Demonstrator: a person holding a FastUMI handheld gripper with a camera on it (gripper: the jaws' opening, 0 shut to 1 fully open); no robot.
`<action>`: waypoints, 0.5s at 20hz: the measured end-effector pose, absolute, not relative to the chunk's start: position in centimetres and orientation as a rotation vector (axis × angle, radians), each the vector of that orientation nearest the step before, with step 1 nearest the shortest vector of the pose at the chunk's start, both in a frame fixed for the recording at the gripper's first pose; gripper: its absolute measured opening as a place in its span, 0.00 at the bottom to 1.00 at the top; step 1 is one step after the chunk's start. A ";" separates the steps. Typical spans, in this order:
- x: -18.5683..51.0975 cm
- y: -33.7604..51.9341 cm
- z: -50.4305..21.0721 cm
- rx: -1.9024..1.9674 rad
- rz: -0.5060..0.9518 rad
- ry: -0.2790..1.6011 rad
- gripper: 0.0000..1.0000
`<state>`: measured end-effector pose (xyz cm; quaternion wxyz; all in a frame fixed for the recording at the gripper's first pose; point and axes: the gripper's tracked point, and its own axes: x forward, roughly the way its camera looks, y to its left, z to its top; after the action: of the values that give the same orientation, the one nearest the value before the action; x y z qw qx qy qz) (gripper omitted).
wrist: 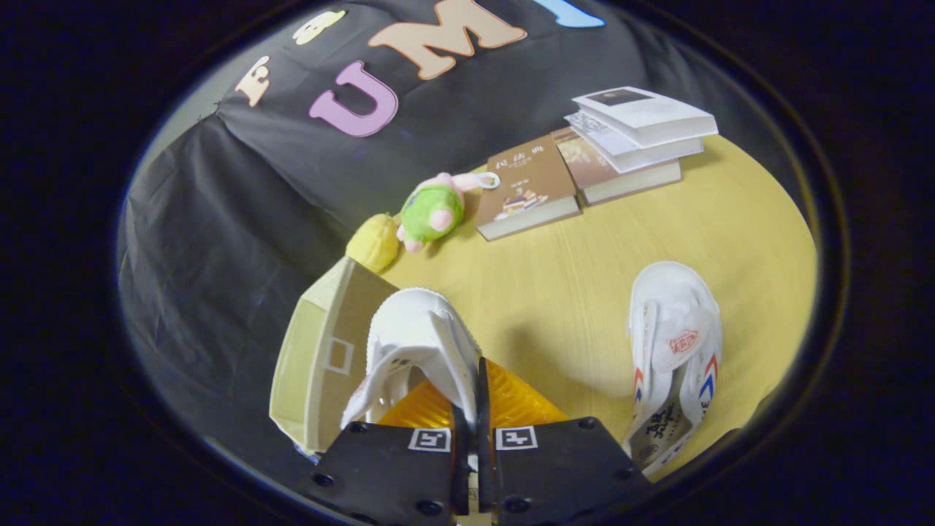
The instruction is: Open the storage box then place both shoes into the box .Put the left shoe in first, then the right shoe, with the right side of both shoes facing outward in a uniform manner.
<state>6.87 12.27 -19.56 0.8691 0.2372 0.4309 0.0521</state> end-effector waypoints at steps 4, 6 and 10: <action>7.3 15.6 -14.5 0.537 0.191 0.852 0.08; 7.5 17.7 -12.4 0.549 0.234 0.835 0.08; 7.5 23.5 -9.8 0.583 0.323 0.856 0.08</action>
<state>7.50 23.53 -9.83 0.8564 0.2775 0.4074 0.1538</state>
